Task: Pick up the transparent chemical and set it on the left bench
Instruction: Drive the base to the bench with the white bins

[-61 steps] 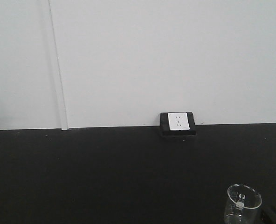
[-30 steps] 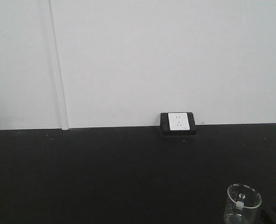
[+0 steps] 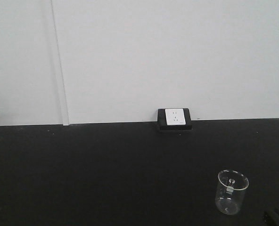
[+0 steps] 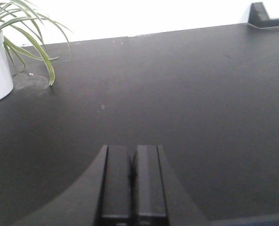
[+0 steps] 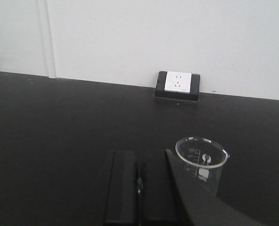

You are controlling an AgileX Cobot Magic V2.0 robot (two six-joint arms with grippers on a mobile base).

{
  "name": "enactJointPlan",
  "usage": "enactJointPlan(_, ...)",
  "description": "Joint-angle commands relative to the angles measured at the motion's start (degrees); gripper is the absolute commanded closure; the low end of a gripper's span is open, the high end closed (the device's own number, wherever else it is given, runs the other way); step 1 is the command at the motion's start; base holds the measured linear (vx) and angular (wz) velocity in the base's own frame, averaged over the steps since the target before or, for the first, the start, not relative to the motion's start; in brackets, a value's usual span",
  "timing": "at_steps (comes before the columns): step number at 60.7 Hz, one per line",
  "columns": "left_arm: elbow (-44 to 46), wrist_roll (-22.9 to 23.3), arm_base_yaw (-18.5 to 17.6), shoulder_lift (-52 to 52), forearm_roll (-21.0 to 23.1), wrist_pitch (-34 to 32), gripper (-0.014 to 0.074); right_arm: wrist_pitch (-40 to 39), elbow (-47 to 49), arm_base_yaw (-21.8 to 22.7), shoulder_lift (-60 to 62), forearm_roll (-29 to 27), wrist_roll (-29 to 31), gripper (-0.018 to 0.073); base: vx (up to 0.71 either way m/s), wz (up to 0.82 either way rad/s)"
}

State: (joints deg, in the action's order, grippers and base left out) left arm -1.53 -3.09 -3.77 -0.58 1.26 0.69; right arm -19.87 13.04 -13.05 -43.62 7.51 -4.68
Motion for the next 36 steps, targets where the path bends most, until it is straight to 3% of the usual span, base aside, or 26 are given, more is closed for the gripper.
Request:
enactJointPlan(1, -0.93, 0.45, -0.1, -1.1, 0.04, -4.49, 0.06, -4.75, 1.62, -0.02, 0.28, 0.01, 0.13, 0.0564, -0.22, -0.05)
enactJointPlan(36, -0.93, 0.45, -0.1, -1.1, 0.04, -4.49, 0.06, -4.75, 1.62, -0.02, 0.28, 0.01, 0.13, 0.0564, -0.31, 0.04)
